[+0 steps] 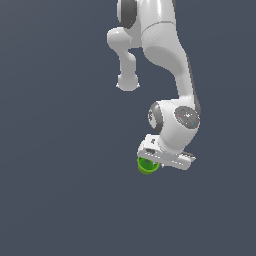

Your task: Pick up the object and move it to a goal position.

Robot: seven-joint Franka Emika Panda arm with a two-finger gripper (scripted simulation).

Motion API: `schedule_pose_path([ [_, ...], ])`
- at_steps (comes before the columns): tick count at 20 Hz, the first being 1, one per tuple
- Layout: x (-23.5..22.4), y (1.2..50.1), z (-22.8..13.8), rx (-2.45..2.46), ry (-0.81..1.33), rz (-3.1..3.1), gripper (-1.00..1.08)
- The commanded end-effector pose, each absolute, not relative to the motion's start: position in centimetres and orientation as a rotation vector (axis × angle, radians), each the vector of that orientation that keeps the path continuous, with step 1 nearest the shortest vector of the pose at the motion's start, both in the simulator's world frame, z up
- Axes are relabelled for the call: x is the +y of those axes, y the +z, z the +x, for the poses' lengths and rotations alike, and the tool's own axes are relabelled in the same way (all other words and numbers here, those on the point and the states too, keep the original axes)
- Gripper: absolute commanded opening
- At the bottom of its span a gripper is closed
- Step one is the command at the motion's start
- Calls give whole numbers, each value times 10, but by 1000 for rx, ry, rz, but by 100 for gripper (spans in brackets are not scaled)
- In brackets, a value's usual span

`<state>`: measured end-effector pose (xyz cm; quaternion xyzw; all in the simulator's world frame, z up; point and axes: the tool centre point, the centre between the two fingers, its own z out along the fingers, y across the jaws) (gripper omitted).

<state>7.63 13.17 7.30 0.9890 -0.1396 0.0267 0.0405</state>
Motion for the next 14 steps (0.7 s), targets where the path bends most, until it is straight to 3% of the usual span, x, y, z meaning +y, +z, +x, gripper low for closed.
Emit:
schedule_pose_path([
  [1,151,74,84,-426,84,3031,-100],
  [14,219,74,117,-426,84,3031,-100],
])
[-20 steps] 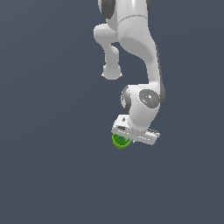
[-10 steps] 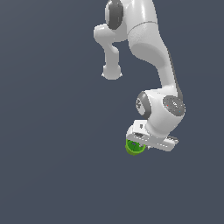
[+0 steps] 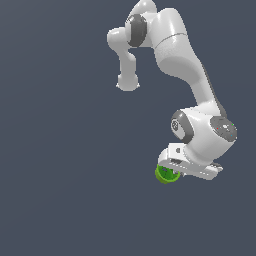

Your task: Pick up the object and move it to a goal position.

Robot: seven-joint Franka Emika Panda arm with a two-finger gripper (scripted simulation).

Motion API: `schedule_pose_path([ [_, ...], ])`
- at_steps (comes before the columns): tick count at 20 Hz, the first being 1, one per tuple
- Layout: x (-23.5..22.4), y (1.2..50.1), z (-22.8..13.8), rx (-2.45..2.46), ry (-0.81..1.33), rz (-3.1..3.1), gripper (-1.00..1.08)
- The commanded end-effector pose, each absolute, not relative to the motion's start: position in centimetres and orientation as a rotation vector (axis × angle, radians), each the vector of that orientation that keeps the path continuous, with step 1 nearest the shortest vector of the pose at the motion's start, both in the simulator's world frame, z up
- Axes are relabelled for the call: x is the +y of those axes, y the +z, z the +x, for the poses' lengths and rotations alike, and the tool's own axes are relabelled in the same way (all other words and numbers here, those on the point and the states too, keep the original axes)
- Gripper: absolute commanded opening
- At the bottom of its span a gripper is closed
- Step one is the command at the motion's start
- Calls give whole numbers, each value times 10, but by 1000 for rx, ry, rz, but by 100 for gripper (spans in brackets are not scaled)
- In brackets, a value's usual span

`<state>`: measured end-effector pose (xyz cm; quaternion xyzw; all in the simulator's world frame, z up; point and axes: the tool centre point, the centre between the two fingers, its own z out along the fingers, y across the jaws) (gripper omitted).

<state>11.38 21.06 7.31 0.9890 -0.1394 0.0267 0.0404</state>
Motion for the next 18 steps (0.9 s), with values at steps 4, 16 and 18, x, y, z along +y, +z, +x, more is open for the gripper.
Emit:
schedule_pose_path([
  [4,232,74,124,-426,84,3031,-100],
  [16,251,74,135,-426,84,3031,-100],
  [18,251,74,135,-426,84,3031,-100],
])
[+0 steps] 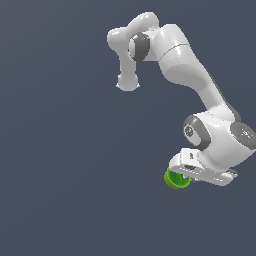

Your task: Pick up the object and move it to a goal position.

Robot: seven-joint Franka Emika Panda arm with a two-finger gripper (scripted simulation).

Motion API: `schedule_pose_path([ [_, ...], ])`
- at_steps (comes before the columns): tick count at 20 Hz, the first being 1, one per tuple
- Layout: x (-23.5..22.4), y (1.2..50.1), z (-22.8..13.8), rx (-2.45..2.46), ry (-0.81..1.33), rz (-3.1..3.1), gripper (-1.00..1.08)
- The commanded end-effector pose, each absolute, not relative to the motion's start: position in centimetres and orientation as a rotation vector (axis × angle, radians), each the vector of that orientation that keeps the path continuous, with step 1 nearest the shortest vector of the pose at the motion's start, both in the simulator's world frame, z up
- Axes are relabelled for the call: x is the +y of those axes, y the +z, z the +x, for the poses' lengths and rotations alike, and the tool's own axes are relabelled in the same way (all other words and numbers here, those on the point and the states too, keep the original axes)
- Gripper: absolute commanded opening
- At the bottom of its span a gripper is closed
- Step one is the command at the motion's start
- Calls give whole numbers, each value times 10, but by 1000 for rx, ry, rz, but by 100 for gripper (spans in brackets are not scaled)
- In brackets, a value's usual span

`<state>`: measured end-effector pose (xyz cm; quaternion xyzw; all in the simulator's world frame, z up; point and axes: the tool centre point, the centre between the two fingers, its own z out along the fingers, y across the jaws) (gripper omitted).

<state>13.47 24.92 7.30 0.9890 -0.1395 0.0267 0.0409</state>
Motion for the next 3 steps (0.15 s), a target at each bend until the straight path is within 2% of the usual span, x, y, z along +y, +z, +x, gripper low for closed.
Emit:
schedule_pose_path([
  [1,252,74,135,-426,84,3031,-100],
  [3,252,74,136,-426,84,3031,-100],
])
